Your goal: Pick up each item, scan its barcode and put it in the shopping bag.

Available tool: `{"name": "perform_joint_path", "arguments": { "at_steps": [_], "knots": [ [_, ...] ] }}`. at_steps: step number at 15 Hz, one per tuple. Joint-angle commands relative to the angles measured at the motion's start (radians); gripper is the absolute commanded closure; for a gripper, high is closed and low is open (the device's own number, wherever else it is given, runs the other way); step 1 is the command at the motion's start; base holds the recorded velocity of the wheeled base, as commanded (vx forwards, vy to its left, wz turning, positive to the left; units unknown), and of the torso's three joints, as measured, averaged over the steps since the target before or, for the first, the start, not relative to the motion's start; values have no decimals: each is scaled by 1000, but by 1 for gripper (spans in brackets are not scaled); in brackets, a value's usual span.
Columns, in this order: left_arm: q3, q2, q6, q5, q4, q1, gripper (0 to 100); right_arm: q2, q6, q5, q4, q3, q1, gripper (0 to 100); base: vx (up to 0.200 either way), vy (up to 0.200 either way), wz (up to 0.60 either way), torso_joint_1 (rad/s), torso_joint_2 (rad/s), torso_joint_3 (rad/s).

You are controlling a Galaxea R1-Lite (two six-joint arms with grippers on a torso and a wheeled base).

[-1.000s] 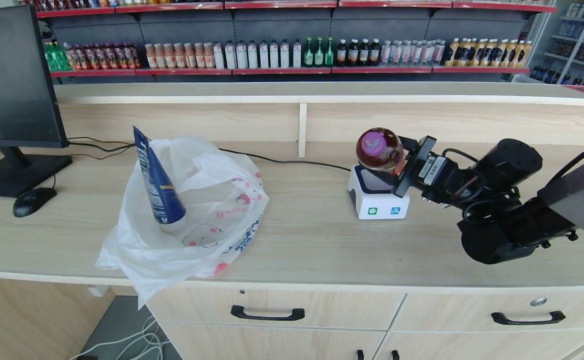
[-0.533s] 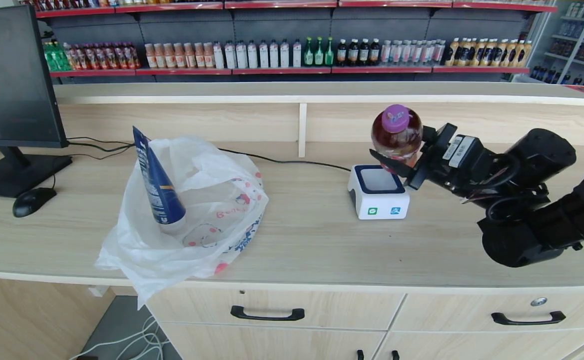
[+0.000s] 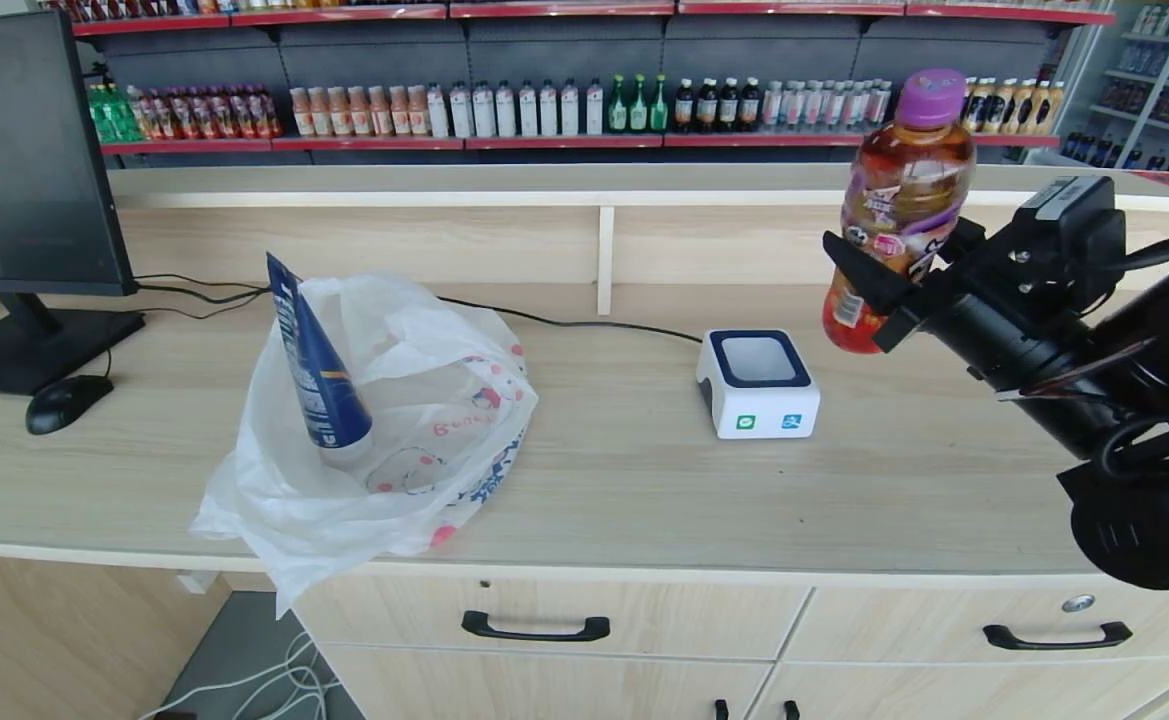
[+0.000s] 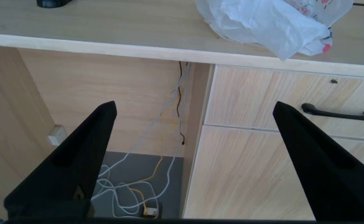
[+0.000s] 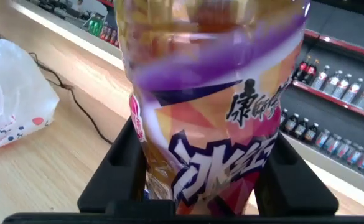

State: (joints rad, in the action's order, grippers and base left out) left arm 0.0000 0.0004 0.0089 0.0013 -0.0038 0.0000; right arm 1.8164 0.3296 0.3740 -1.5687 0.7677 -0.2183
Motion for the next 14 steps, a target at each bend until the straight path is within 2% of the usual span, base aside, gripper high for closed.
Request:
{"name": "perform_joint_path", "arguments": {
  "at_steps": [1,4,9,14],
  "knots": [
    [0,1,0,0,-1,0,0,-57,-76,-90,-2,-76,-1,100,0,0,0,0,0,0],
    [0,0,0,-1,-1,0,0,-72,-198,-231,-2,-146,-1,100,0,0,0,0,0,0],
    [0,0,0,0,-1,0,0,-95,-293,-256,-2,-212,0,100,0,0,0,0,0,0],
    [0,0,0,0,-1,0,0,-144,-311,-285,-2,-292,0,100,-200,0,0,4,6,1]
  ]
}}
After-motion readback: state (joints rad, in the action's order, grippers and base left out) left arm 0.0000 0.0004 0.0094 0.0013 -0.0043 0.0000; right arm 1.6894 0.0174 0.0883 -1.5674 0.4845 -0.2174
